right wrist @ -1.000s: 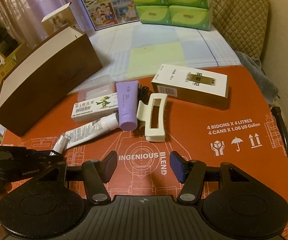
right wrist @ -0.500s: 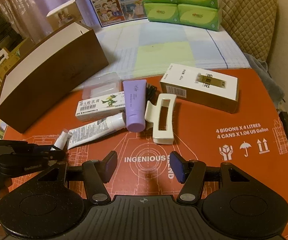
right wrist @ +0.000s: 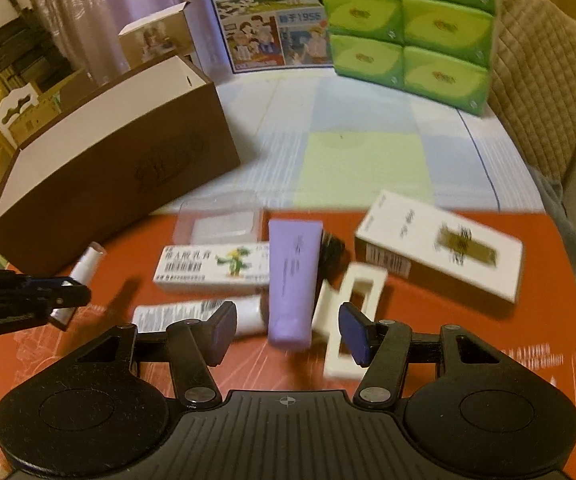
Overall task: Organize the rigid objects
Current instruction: 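Grasp the spray bottle with the left tool while the right tool grasps the purple tube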
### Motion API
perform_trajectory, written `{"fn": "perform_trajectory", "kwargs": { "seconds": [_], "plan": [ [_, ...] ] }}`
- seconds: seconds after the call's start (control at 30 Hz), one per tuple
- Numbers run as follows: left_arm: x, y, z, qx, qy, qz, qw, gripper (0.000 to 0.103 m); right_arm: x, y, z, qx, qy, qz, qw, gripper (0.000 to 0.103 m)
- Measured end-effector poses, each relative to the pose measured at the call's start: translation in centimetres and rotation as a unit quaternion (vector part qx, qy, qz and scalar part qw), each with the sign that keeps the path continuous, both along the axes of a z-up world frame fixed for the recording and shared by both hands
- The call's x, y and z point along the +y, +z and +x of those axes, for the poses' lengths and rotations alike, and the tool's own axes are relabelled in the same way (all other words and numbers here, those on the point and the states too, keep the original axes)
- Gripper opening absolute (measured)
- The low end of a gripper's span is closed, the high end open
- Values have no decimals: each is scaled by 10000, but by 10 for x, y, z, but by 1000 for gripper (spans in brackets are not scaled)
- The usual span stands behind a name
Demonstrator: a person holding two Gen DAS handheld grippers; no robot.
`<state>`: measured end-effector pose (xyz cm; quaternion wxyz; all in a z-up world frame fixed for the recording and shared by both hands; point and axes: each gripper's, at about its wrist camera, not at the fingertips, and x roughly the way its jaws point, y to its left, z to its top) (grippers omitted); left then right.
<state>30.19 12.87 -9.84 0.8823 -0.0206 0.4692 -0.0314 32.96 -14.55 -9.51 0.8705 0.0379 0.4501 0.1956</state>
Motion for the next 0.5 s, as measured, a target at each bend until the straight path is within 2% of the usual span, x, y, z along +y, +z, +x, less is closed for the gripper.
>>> {"fn": "perform_trajectory", "kwargs": {
  "seconds": [0.23, 0.5],
  "plan": [
    [-1, 2, 10, -1, 147, 0, 9999, 19, 6, -15, 30, 93, 211, -125, 9997, 44],
    [-4, 1, 17, 40, 244, 22, 9997, 19, 14, -30, 47, 250, 440, -179, 9986, 42]
  ]
}}
